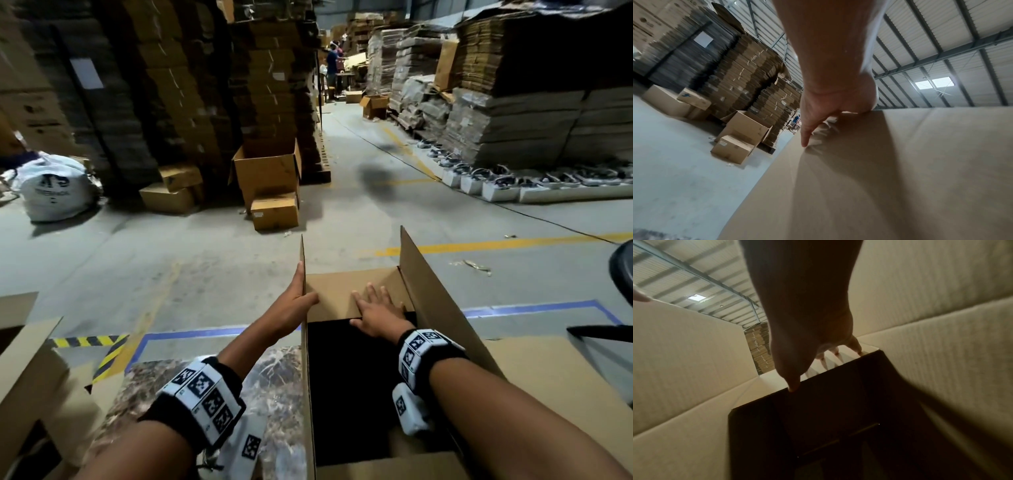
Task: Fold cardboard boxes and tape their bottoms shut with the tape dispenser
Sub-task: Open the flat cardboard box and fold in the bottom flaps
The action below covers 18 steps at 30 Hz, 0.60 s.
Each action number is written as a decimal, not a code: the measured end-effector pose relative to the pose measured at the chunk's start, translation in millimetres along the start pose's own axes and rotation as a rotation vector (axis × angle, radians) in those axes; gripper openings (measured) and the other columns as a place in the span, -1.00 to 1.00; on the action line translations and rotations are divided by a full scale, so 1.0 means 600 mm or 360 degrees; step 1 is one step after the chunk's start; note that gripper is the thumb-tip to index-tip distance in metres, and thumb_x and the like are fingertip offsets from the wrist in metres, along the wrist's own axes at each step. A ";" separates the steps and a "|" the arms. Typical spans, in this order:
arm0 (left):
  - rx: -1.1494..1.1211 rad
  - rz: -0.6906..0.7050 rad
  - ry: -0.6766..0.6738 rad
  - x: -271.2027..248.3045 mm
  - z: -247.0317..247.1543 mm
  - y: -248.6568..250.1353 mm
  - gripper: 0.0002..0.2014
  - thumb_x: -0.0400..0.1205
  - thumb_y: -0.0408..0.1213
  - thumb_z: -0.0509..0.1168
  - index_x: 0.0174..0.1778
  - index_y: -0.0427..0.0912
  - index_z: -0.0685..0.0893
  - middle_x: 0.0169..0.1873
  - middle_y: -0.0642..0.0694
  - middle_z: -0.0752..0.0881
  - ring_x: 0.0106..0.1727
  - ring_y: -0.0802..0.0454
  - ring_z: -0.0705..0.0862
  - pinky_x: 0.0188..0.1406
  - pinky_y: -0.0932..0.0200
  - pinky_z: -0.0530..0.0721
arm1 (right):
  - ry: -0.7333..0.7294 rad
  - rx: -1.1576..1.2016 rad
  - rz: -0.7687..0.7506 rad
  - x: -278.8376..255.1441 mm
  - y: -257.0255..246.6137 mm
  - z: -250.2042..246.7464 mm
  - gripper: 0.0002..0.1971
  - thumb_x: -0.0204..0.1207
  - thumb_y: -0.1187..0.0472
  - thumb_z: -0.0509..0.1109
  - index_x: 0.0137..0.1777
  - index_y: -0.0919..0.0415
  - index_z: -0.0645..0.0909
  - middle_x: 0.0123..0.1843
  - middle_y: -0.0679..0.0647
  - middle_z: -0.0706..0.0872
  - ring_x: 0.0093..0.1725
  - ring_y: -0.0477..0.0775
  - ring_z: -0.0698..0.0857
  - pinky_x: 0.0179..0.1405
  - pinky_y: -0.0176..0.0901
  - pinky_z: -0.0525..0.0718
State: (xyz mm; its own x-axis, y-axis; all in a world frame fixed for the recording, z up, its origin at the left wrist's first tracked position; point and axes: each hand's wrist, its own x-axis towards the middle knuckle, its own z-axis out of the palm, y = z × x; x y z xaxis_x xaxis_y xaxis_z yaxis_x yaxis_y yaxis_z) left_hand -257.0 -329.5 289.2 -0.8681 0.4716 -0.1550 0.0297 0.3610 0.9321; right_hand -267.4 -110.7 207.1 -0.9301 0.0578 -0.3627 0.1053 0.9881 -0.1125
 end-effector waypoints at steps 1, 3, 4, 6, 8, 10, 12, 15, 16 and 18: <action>-0.0016 0.0010 -0.0011 -0.011 0.006 -0.002 -0.02 0.44 -0.11 0.16 0.74 0.01 -0.24 0.71 0.04 0.04 0.58 0.13 0.25 0.50 0.18 0.32 | -0.0022 0.0002 0.0019 -0.002 -0.001 -0.003 -0.24 0.67 -0.23 0.17 0.75 -0.12 -0.14 0.77 0.06 -0.28 0.73 0.33 -0.24 0.56 0.58 0.00; -0.0029 0.0028 -0.0044 -0.036 0.023 -0.003 0.02 0.40 -0.11 0.18 0.74 0.00 -0.26 0.69 0.06 0.06 0.57 0.10 0.27 0.47 0.19 0.35 | -0.0030 -0.0004 0.0067 -0.012 -0.004 -0.007 -0.22 0.65 -0.23 0.21 0.75 -0.09 -0.10 0.78 0.08 -0.21 0.73 0.35 -0.19 0.54 0.63 -0.01; -0.0055 0.0035 -0.0072 -0.048 0.030 0.000 0.03 0.40 -0.11 0.19 0.73 -0.01 -0.28 0.65 0.07 0.09 0.55 0.09 0.28 0.42 0.22 0.35 | -0.0025 -0.0006 0.0077 -0.017 -0.008 -0.011 -0.21 0.65 -0.22 0.23 0.75 -0.07 -0.09 0.78 0.11 -0.18 0.72 0.39 -0.17 0.53 0.65 0.00; -0.0114 0.0059 -0.0126 -0.072 0.041 0.008 0.04 0.40 -0.11 0.20 0.73 -0.02 -0.30 0.59 0.07 0.13 0.53 0.07 0.30 0.36 0.24 0.36 | -0.0003 0.0001 0.0063 -0.038 -0.017 -0.024 -0.20 0.64 -0.19 0.26 0.74 -0.02 -0.08 0.77 0.18 -0.13 0.71 0.46 -0.14 0.51 0.68 0.05; -0.0136 0.0072 -0.0144 -0.093 0.048 0.011 0.04 0.42 -0.12 0.22 0.73 -0.01 -0.29 0.63 0.04 0.14 0.54 0.04 0.32 0.38 0.23 0.39 | 0.0055 0.0007 0.0037 -0.064 -0.024 -0.040 -0.19 0.64 -0.17 0.28 0.74 0.00 -0.08 0.77 0.20 -0.09 0.70 0.49 -0.12 0.51 0.67 0.11; -0.0141 0.0113 -0.0149 -0.116 0.049 0.008 0.07 0.40 -0.08 0.28 0.74 0.01 -0.25 0.66 0.01 0.16 0.57 0.01 0.34 0.51 0.14 0.39 | 0.0120 0.0022 0.0038 -0.093 -0.030 -0.060 -0.19 0.63 -0.17 0.30 0.74 0.01 -0.06 0.76 0.20 -0.05 0.70 0.49 -0.08 0.53 0.63 0.13; -0.0138 0.0151 -0.0174 -0.139 0.050 0.003 0.10 0.35 0.02 0.32 0.74 0.07 -0.20 0.69 -0.03 0.17 0.60 -0.04 0.34 0.61 -0.05 0.36 | 0.0204 0.0034 0.0055 -0.125 -0.034 -0.085 -0.20 0.61 -0.18 0.31 0.72 0.04 0.03 0.73 0.25 0.05 0.68 0.50 0.03 0.54 0.55 0.20; -0.0135 0.0197 -0.0215 -0.166 0.055 0.001 0.12 0.35 0.12 0.39 0.73 0.13 -0.17 0.69 -0.04 0.15 0.62 -0.10 0.33 0.61 -0.19 0.36 | 0.0361 0.0082 0.0045 -0.200 -0.036 -0.138 -0.29 0.61 -0.15 0.33 0.65 0.15 0.23 0.64 0.35 0.27 0.59 0.48 0.27 0.55 0.29 0.34; -0.0142 0.0223 -0.0219 -0.172 0.054 -0.003 0.14 0.34 0.17 0.42 0.73 0.14 -0.16 0.69 -0.03 0.15 0.62 -0.11 0.32 0.61 -0.21 0.36 | 0.0392 0.0112 0.0036 -0.224 -0.037 -0.157 -0.33 0.62 -0.12 0.33 0.63 0.20 0.28 0.62 0.37 0.30 0.57 0.46 0.31 0.55 0.21 0.35; -0.0112 0.0284 -0.0253 -0.196 0.062 -0.003 0.18 0.31 0.25 0.45 0.73 0.14 -0.14 0.70 -0.03 0.13 0.64 -0.11 0.30 0.61 -0.23 0.35 | 0.0436 0.0101 0.0012 -0.289 -0.026 -0.185 -0.35 0.63 -0.13 0.32 0.60 0.23 0.34 0.60 0.38 0.35 0.55 0.42 0.37 0.52 0.14 0.39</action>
State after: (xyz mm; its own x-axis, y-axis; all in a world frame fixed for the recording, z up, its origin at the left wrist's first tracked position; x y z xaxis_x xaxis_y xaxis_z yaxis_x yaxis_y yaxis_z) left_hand -136.5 -355.5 293.8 -0.7631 0.6455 -0.0303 0.1361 0.2063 0.9690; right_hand -146.9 -120.1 374.5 -0.9888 0.1102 -0.1008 0.1264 0.9770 -0.1716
